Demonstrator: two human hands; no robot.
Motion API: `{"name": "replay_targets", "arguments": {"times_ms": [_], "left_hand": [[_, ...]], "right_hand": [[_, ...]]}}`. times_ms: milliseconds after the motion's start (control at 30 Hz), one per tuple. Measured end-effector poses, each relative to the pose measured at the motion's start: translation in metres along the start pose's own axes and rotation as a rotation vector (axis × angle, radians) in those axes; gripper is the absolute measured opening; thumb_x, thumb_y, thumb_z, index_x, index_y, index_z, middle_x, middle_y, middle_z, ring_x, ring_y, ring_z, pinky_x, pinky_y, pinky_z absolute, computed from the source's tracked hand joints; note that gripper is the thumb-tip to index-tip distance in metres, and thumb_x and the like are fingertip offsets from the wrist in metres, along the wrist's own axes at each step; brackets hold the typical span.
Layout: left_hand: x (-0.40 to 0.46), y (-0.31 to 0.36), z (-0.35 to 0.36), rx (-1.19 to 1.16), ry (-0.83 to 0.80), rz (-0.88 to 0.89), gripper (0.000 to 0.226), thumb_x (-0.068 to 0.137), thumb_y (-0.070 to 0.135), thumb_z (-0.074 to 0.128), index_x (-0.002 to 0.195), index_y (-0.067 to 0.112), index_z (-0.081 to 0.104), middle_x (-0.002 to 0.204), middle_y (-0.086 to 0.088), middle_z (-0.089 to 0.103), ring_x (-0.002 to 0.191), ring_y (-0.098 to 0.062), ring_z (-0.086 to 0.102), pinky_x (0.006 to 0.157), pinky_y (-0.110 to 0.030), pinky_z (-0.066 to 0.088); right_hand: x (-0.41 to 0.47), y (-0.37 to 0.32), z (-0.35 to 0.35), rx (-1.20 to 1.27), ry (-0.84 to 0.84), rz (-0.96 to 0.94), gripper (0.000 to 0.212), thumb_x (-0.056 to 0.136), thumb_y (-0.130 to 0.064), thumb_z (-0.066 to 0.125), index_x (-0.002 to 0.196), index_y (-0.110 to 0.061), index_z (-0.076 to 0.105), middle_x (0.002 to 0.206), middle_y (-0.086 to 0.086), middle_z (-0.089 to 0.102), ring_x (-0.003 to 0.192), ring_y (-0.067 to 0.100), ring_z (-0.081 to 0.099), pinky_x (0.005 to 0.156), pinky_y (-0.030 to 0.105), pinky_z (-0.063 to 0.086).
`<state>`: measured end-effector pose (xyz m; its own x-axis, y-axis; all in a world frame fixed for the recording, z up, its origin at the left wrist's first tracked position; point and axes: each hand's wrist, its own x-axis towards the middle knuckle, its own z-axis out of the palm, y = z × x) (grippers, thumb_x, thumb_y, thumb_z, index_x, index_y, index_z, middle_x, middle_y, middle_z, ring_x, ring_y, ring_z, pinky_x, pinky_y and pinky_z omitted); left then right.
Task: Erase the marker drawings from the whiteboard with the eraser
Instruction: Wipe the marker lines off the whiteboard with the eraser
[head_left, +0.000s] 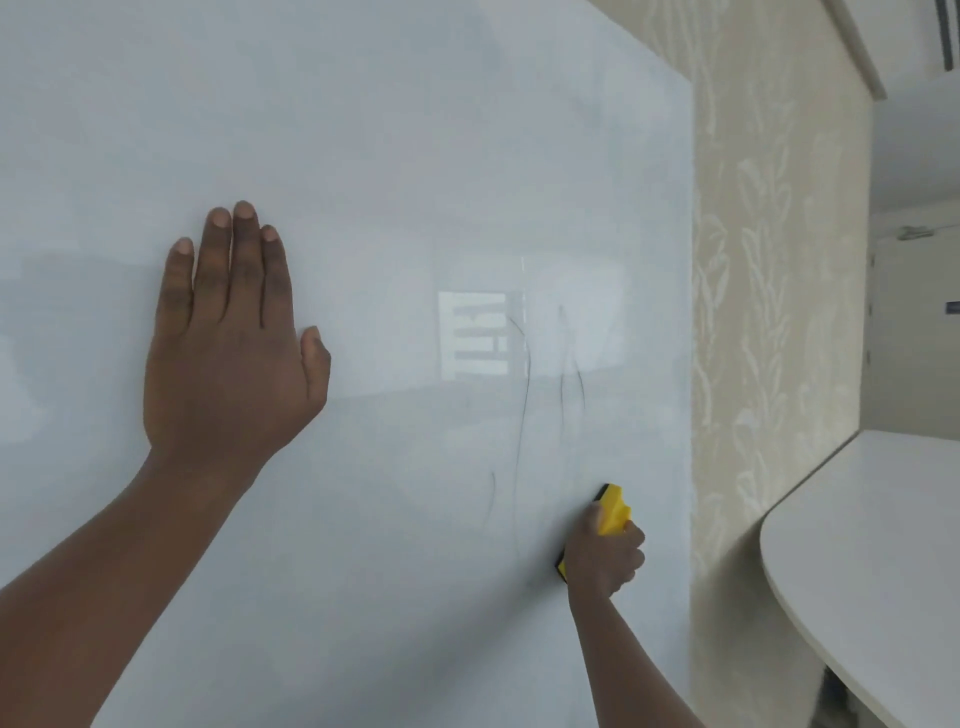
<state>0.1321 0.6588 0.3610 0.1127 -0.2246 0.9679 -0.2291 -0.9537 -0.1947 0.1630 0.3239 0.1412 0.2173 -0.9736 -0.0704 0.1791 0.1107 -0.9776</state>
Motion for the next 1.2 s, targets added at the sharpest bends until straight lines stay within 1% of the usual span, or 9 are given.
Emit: {"name": "replay_targets", "arguments": {"times_ms": [67,200,367,533,600,767,900,1033,1200], "left_hand": [[-0.004,0.001,0.000,-0.018,-0.010,0.013,0.073,0.099,0.035,0.024,0.157,-0.004,0.006,0.167,-0.027,0.007,0.157,-0.037,0.002,0.130,-0.048,-0.001],[-0.024,0.005,0.004,-0.022,-0.021,0.049,0.072,0.100,0.034,0.023,0.158,-0.005,0.006,0.167,-0.028,0.007,0.158,-0.036,0.004,0.130,-0.049,0.003],[-0.061,0.012,0.010,-0.009,-0.022,0.068,0.069,0.102,0.032,0.023,0.158,-0.004,0.004,0.168,-0.026,0.006,0.158,-0.035,0.003,0.130,-0.050,0.004],[-0.087,0.021,0.008,-0.014,-0.070,0.031,0.068,0.103,0.032,0.022,0.159,-0.003,0.004,0.168,-0.026,0.005,0.158,-0.036,0.002,0.129,-0.050,-0.003],[-0.094,0.028,0.008,-0.016,-0.088,0.011,0.068,0.102,0.031,0.023,0.159,-0.003,0.004,0.168,-0.026,0.005,0.158,-0.036,0.001,0.129,-0.050,-0.004],[-0.106,0.035,0.013,0.007,-0.109,-0.016,0.069,0.102,0.032,0.021,0.159,-0.003,0.001,0.168,-0.026,0.003,0.158,-0.036,-0.001,0.129,-0.050,-0.005],[-0.107,0.038,0.015,0.014,-0.088,-0.027,0.069,0.103,0.032,0.021,0.159,-0.003,0.000,0.168,-0.026,0.003,0.158,-0.036,-0.002,0.129,-0.049,-0.007],[-0.110,0.042,0.019,0.019,-0.091,-0.036,0.069,0.103,0.033,0.019,0.159,-0.002,-0.003,0.168,-0.024,0.000,0.158,-0.034,-0.005,0.128,-0.049,-0.008],[-0.111,0.043,0.024,0.033,-0.068,-0.032,0.070,0.103,0.034,0.021,0.159,-0.002,-0.001,0.168,-0.025,0.002,0.158,-0.036,-0.002,0.129,-0.050,-0.005]], "right_hand": [[-0.020,0.008,-0.003,0.013,-0.013,-0.077,0.062,0.091,-0.044,0.061,0.138,-0.010,0.041,0.129,0.022,0.047,0.120,0.043,0.046,0.098,0.054,0.044],[-0.080,0.011,0.000,0.034,-0.075,-0.507,0.059,0.092,-0.041,0.061,0.137,-0.006,0.045,0.116,0.016,0.052,0.116,0.038,0.048,0.102,0.052,0.041],[-0.176,0.029,0.005,0.012,-0.215,-0.945,0.065,0.090,-0.049,0.056,0.143,-0.017,0.038,0.110,-0.004,0.042,0.099,0.023,0.048,0.086,0.036,0.045],[-0.188,0.069,-0.001,-0.060,-0.264,-1.184,0.065,0.091,-0.046,0.059,0.144,-0.015,0.036,0.112,0.002,0.043,0.097,0.021,0.049,0.077,0.040,0.051],[-0.165,0.077,-0.007,-0.084,-0.224,-1.159,0.063,0.092,-0.044,0.057,0.142,-0.012,0.037,0.111,0.005,0.044,0.096,0.025,0.050,0.077,0.043,0.052],[-0.076,0.078,-0.015,-0.122,-0.103,-0.842,0.063,0.090,-0.040,0.054,0.138,0.000,0.043,0.102,0.018,0.051,0.098,0.036,0.047,0.084,0.050,0.048],[-0.008,0.068,-0.016,-0.156,-0.025,-0.746,0.063,0.091,-0.037,0.053,0.135,0.008,0.045,0.106,0.027,0.054,0.102,0.044,0.049,0.092,0.050,0.043],[0.042,0.054,-0.011,-0.078,-0.077,-0.659,0.066,0.090,-0.043,0.055,0.140,-0.002,0.040,0.118,0.022,0.050,0.116,0.040,0.046,0.101,0.053,0.042],[0.052,0.046,-0.007,-0.026,-0.058,-0.578,0.068,0.087,-0.052,0.054,0.141,-0.013,0.039,0.122,0.014,0.048,0.118,0.034,0.047,0.100,0.052,0.043]]}}
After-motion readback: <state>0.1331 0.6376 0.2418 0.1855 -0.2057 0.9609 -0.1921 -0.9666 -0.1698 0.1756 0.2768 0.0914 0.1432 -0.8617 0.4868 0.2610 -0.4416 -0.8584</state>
